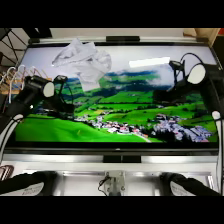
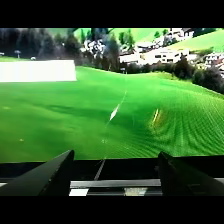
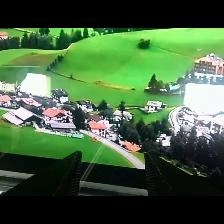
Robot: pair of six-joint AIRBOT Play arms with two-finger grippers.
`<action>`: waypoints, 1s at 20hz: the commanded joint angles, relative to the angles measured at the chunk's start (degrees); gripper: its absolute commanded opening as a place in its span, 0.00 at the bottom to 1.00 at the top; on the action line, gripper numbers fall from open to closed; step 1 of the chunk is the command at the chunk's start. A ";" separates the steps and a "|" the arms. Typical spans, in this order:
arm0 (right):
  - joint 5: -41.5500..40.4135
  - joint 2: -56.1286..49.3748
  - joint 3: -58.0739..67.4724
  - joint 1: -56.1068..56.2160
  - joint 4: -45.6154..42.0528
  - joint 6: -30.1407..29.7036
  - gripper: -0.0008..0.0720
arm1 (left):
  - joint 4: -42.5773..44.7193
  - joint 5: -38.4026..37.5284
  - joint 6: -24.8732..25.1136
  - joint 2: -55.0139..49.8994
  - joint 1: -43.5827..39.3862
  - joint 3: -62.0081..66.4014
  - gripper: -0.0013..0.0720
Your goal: Fold the shirts.
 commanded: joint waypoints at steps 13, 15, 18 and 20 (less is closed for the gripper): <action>0.04 -0.13 0.00 0.02 0.02 0.00 0.71 | 0.00 0.00 0.00 -0.81 0.02 -0.04 0.89; 0.04 -0.13 0.00 0.02 0.02 0.02 0.71 | 0.02 0.00 0.00 -0.81 0.02 -0.04 0.89; -0.76 -0.13 0.00 0.02 0.04 0.07 0.71 | 0.00 0.00 -0.02 -0.81 0.02 -0.04 0.89; -6.03 -0.13 0.00 0.02 0.04 0.07 0.71 | -0.33 0.13 -2.99 -0.81 -0.09 -0.04 0.89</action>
